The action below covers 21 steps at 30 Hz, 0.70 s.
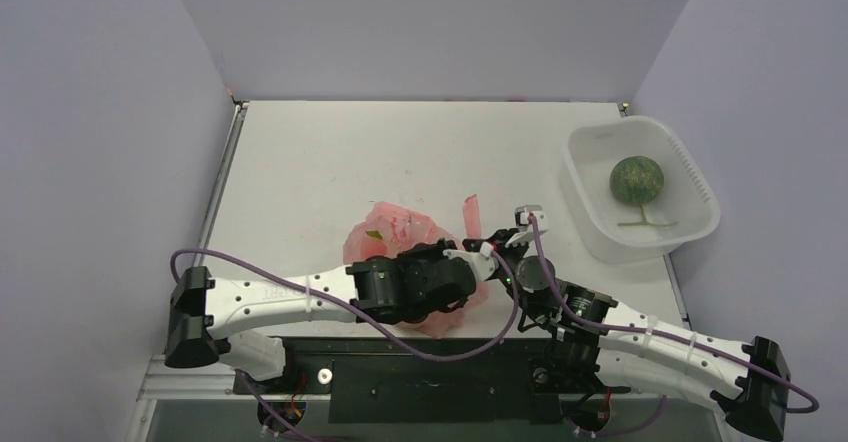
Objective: Take the fake fruits out of the plastic bag
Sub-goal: Adjust the plastic bag at the center of the board.
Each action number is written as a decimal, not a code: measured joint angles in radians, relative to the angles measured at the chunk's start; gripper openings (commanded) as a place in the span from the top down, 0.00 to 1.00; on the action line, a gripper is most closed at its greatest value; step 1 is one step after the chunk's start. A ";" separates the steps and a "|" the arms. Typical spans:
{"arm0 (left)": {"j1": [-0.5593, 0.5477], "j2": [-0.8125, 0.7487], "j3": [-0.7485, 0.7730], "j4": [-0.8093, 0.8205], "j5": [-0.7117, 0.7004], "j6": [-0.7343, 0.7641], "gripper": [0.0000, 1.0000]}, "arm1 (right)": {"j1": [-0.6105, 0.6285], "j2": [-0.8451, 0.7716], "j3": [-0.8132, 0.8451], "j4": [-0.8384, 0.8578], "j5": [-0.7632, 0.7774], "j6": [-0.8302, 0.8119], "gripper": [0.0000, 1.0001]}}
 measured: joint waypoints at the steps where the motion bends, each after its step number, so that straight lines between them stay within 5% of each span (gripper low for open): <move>1: 0.020 -0.015 0.005 0.007 0.018 -0.022 1.00 | -0.003 0.010 0.005 -0.008 0.000 -0.001 1.00; 7: 0.253 -0.163 0.037 0.047 0.183 -0.206 1.00 | -0.087 0.117 0.136 -0.086 -0.017 -0.030 1.00; 13: 0.727 -0.266 0.072 0.069 0.459 -0.403 1.00 | -0.238 0.336 0.428 -0.203 -0.069 -0.118 1.00; 16: 0.978 -0.231 0.152 0.066 0.664 -0.498 1.00 | -0.324 0.514 0.679 -0.305 -0.100 -0.176 1.00; 21: 1.225 -0.152 0.299 0.067 0.929 -0.627 1.00 | -0.392 0.768 1.121 -0.467 -0.142 -0.254 1.00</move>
